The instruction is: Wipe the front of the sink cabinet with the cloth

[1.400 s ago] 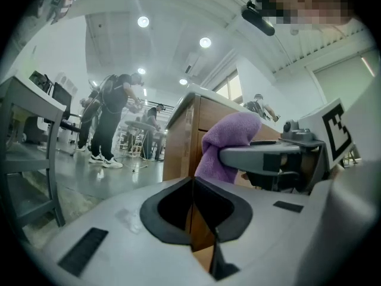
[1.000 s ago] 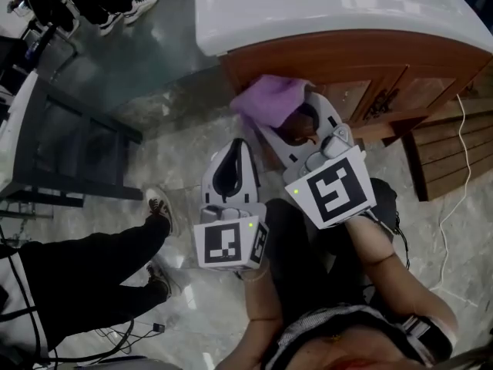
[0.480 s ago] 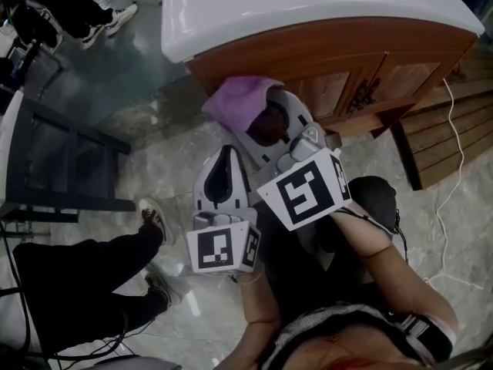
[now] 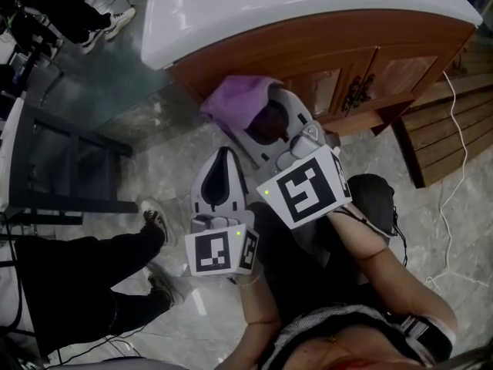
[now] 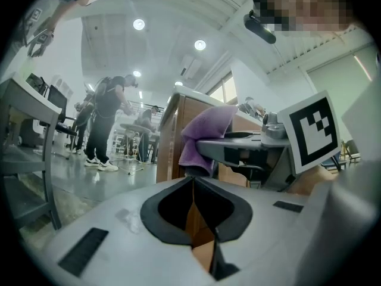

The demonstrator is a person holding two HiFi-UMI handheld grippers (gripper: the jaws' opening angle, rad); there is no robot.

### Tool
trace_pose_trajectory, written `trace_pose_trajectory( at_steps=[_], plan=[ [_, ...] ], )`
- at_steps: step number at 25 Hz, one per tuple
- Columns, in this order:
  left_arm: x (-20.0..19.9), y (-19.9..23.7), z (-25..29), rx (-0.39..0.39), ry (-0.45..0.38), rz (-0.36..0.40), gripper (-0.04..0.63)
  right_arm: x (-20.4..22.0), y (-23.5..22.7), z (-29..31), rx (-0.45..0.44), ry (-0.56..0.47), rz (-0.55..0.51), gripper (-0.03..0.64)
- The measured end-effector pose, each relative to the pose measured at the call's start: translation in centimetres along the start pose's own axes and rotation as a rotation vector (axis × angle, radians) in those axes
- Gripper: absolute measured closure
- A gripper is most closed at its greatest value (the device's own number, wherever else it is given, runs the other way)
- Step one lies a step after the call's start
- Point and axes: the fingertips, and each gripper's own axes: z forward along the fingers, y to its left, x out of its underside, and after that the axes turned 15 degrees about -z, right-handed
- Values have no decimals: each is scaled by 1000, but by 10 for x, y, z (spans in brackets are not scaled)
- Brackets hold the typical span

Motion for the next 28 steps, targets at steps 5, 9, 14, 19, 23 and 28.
trace_pose_trajectory(
  at_steps=[5,9,14,19,23,28],
  plan=[
    [3,-5,5,12,6,20,595,6,-7,-6,25,7,6,459],
    [8,-13,7,29,11,21,595,10,-13,-12,27,17,19,459],
    [12,-24,13,55,24,33,595,16,-20,-18,37,32,16,459],
    [17,-32,22,81,30,27,595,26,-30,-28,51,51,24,459],
    [22,-40,28,101,35,23,595,30,-34,-33,54,56,34,460],
    [28,-47,33,120,46,13,595,37,-44,-42,79,69,27,460]
  ],
)
